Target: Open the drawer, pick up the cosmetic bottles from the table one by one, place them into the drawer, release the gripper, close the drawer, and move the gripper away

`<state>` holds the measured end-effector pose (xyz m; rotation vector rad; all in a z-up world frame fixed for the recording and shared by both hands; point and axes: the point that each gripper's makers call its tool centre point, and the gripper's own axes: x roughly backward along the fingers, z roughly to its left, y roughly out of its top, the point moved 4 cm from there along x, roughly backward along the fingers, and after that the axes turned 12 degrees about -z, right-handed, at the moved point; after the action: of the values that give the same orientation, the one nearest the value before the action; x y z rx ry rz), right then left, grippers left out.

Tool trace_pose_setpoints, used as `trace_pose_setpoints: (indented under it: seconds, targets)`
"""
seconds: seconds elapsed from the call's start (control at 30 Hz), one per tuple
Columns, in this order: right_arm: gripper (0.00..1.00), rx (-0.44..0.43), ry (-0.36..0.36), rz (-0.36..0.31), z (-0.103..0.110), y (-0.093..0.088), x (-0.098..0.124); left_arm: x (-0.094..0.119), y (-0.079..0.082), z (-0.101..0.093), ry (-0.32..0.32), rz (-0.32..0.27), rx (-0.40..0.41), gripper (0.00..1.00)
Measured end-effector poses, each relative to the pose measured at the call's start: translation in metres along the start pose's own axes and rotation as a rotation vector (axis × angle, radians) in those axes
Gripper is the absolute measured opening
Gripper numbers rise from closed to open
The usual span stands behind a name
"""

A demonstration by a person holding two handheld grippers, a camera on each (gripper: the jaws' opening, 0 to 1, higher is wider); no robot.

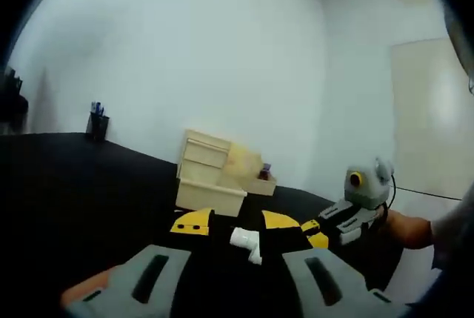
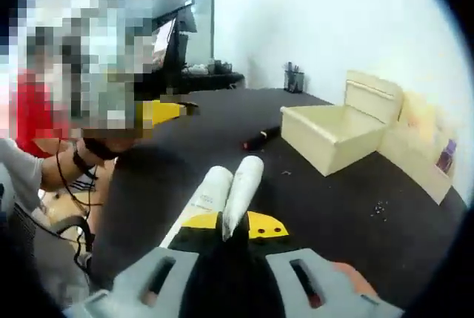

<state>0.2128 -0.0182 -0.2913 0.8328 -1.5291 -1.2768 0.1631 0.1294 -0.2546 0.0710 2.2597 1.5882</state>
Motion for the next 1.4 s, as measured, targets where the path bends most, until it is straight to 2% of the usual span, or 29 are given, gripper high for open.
trace_pose_setpoints:
  seconds: [0.13,0.2,0.33,0.4,0.53,0.57,0.63,0.73,0.8,0.87,0.97,1.1,1.27,1.33,1.4]
  targets:
    - [0.02,-0.004,-0.01,0.001,-0.004,0.002,0.002,0.0,0.0,-0.002,-0.007,0.004,0.002,0.27]
    - [0.01,0.097,-0.035,0.01,-0.008,0.005,0.003,0.0,0.0,-0.003,-0.01,0.009,0.014,0.27]
    - [0.01,0.425,-0.136,-0.048,-0.013,0.028,0.008,-0.002,-0.001,-0.002,-0.008,0.003,0.056,0.27]
    - [0.01,0.598,-0.172,-0.048,-0.011,0.037,0.01,-0.004,-0.001,-0.003,-0.005,-0.003,0.105,0.29]
    - [0.01,0.97,-0.247,-0.065,-0.001,0.055,0.009,-0.011,0.003,-0.005,-0.001,-0.036,0.26,0.33]
    - [0.01,1.122,-0.267,-0.062,0.002,0.06,0.008,-0.012,0.005,-0.004,0.01,-0.044,0.314,0.34]
    - [0.01,1.33,-0.289,-0.04,0.002,0.069,0.003,-0.017,0.012,-0.001,0.026,-0.077,0.433,0.35]
    - [0.01,1.486,-0.283,-0.025,0.001,0.074,-0.004,-0.026,0.021,0.002,0.043,-0.107,0.551,0.37]
    - [0.01,1.591,-0.289,-0.016,-0.001,0.081,-0.007,-0.031,0.026,-0.001,0.031,-0.098,0.594,0.37]
    - [0.01,1.68,-0.288,-0.004,-0.003,0.089,-0.011,-0.037,0.031,-0.003,0.017,-0.091,0.597,0.37]
    - [0.01,1.774,-0.275,0.005,-0.004,0.097,-0.015,-0.045,0.036,-0.003,0.019,-0.057,0.604,0.37]
    - [0.01,1.89,-0.253,0.007,-0.001,0.108,-0.019,-0.057,0.047,-0.001,0.04,-0.046,0.71,0.37]
    - [0.02,1.92,-0.25,0.0,0.004,0.112,-0.021,-0.069,0.047,0.001,0.071,-0.017,0.821,0.37]
    - [0.01,1.925,-0.269,-0.021,0.007,0.115,-0.02,-0.07,0.045,-0.001,0.072,-0.021,0.903,0.37]
    - [0.01,1.869,-0.284,-0.037,0.007,0.117,-0.02,-0.069,0.039,-0.005,0.069,-0.038,1.007,0.37]
